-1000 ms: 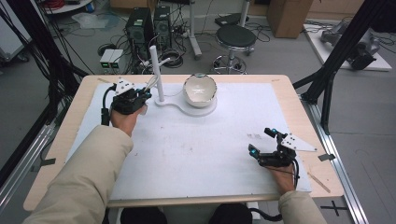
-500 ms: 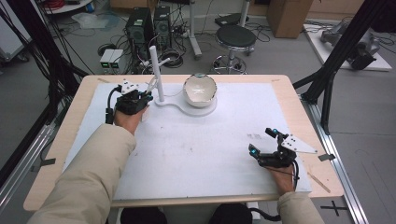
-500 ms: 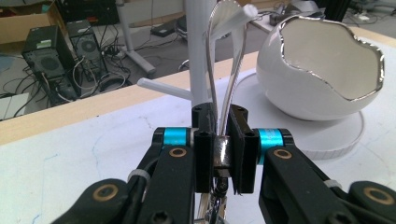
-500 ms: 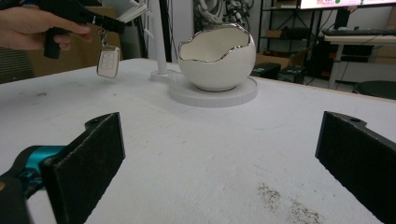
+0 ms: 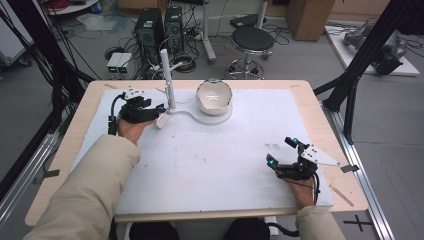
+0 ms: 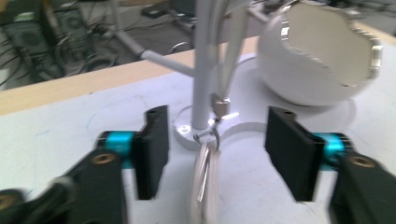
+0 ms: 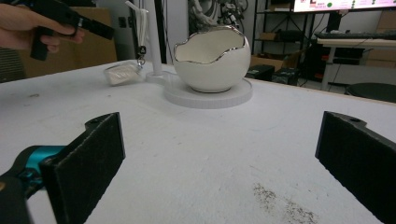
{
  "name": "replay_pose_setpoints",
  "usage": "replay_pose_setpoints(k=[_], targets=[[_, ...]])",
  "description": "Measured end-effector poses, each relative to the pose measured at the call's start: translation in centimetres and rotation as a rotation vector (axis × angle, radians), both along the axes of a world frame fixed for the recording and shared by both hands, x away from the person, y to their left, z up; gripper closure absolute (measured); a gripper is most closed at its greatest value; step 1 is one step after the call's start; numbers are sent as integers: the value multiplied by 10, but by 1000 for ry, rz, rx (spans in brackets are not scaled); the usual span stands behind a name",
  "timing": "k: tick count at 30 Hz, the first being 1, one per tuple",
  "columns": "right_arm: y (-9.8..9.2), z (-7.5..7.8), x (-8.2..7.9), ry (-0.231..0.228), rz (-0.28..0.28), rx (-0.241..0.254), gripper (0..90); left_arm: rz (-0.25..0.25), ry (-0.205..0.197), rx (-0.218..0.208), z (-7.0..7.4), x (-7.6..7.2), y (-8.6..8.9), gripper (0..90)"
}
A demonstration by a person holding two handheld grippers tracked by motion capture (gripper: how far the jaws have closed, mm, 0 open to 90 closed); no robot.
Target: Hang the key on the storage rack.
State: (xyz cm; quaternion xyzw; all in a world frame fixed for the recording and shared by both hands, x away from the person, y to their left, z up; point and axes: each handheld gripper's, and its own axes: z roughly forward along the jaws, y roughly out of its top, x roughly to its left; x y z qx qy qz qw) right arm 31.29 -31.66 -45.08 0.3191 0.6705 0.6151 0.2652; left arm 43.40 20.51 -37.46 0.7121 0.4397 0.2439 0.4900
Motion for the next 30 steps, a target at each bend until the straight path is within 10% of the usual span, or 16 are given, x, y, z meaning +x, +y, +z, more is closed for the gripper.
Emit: replay_pose_setpoints(k=[6,9,30], targets=[[0,0,0,-1,-5,3,4,-177,-57,-44,15,-28,17,140],[0,0,0,1,-17,4,5,-168,-128,17,15,-50,26,41],[1,0,-1,-3,-20,-3,4,-192,-271,-118,-32,-134,79,17]])
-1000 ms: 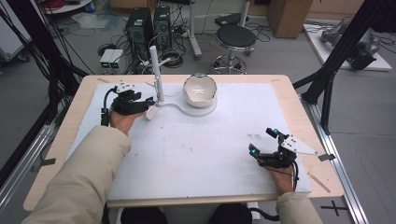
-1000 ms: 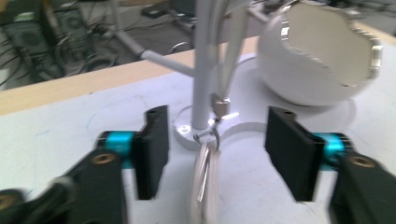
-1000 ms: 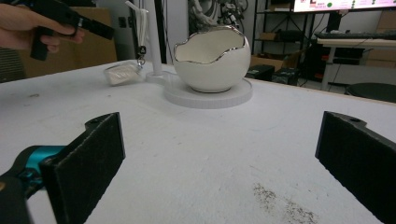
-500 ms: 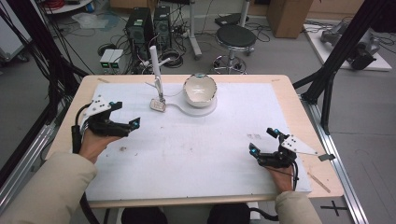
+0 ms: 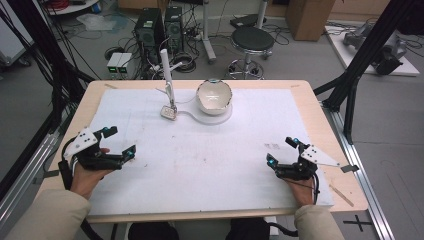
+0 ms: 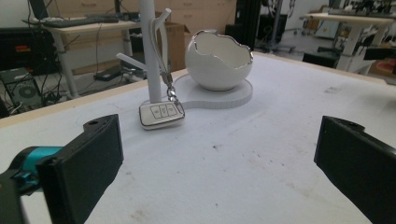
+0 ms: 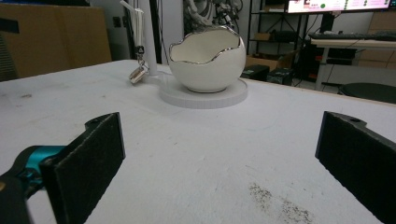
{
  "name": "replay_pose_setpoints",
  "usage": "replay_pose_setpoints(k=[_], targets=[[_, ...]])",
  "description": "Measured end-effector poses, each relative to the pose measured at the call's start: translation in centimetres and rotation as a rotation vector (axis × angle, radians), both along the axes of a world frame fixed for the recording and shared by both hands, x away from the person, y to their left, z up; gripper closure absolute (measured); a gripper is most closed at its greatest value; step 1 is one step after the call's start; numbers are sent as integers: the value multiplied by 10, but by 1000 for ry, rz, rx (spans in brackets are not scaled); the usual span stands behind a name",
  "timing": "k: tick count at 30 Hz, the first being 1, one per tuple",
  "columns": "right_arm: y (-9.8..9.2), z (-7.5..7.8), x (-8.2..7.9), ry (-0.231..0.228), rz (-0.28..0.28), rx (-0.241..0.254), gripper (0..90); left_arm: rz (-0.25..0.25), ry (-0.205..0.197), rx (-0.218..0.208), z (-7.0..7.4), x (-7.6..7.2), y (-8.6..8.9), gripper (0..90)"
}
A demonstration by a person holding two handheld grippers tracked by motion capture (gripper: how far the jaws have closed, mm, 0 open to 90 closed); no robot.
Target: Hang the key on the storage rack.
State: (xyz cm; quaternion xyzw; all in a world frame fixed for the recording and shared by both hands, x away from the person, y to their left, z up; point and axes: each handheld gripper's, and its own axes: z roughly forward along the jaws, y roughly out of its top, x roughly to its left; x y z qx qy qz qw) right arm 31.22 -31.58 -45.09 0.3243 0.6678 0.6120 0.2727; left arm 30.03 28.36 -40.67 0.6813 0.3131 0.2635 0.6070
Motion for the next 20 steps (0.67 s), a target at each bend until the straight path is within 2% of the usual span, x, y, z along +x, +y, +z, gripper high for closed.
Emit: replay_pose_setpoints(k=[2,4,8,12,14,16,17,20], targets=[[0,0,1,-10,0,-3,5,3,-13,-18,-8,-6,2,17],[0,0,0,0,1,-1,5,14,-15,-33,-16,-11,2,17],[0,0,0,2,4,2,5,12,-17,-36,-28,-16,1,17],[0,0,0,2,5,0,5,37,-21,-28,-44,-21,2,17],[0,0,0,1,6,0,4,87,-67,-59,-45,-26,4,22],[0,0,0,-3,8,-4,4,91,-96,-90,-46,-28,7,22],[0,0,1,-6,8,-7,5,91,-97,-90,-46,-29,7,22],[1,0,0,-3,3,-13,5,95,-105,-55,-46,-30,3,21]])
